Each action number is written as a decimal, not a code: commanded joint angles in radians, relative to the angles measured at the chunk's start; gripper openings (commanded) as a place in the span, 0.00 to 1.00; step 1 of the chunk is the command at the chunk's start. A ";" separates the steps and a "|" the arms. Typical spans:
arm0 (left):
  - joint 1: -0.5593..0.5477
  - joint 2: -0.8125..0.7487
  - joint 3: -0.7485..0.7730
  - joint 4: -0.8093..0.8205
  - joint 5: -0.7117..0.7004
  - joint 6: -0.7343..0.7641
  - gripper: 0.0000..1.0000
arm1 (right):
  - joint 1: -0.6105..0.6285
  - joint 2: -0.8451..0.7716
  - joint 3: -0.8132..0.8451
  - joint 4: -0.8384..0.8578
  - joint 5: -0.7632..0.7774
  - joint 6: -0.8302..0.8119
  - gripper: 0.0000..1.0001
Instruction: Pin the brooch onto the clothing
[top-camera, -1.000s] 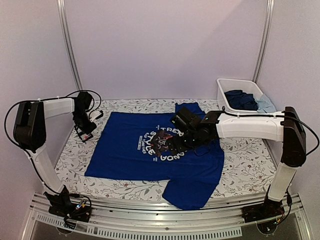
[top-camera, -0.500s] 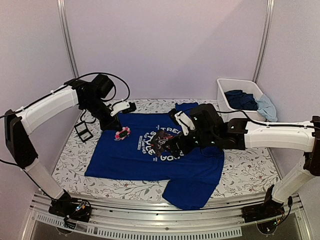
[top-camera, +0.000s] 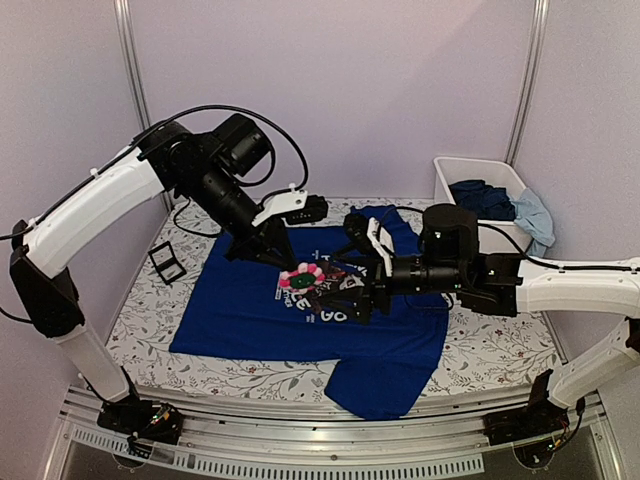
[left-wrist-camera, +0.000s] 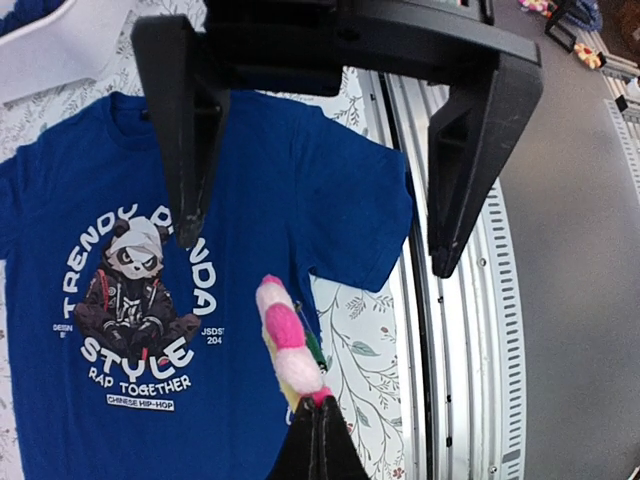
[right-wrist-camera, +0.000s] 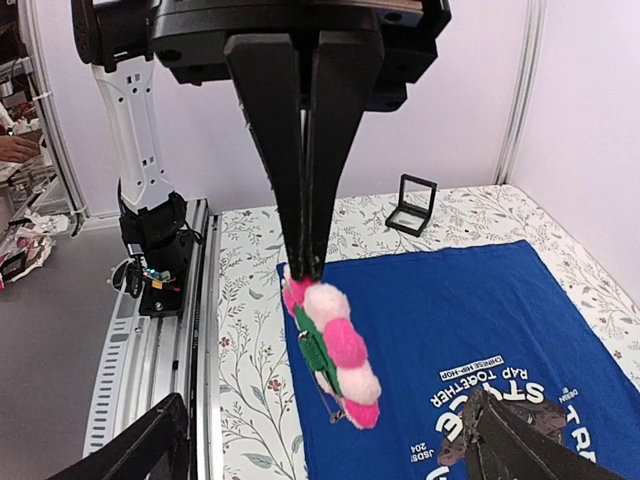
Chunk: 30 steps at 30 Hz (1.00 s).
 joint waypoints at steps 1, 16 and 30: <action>-0.044 0.027 0.044 -0.182 0.021 0.011 0.00 | 0.005 0.020 -0.003 0.074 -0.086 -0.016 0.90; -0.064 0.032 0.087 -0.211 0.049 0.019 0.00 | 0.004 0.072 -0.018 0.138 -0.105 0.049 0.28; -0.031 -0.017 -0.133 -0.114 -0.033 0.032 0.15 | -0.002 0.121 0.001 0.033 0.093 0.151 0.25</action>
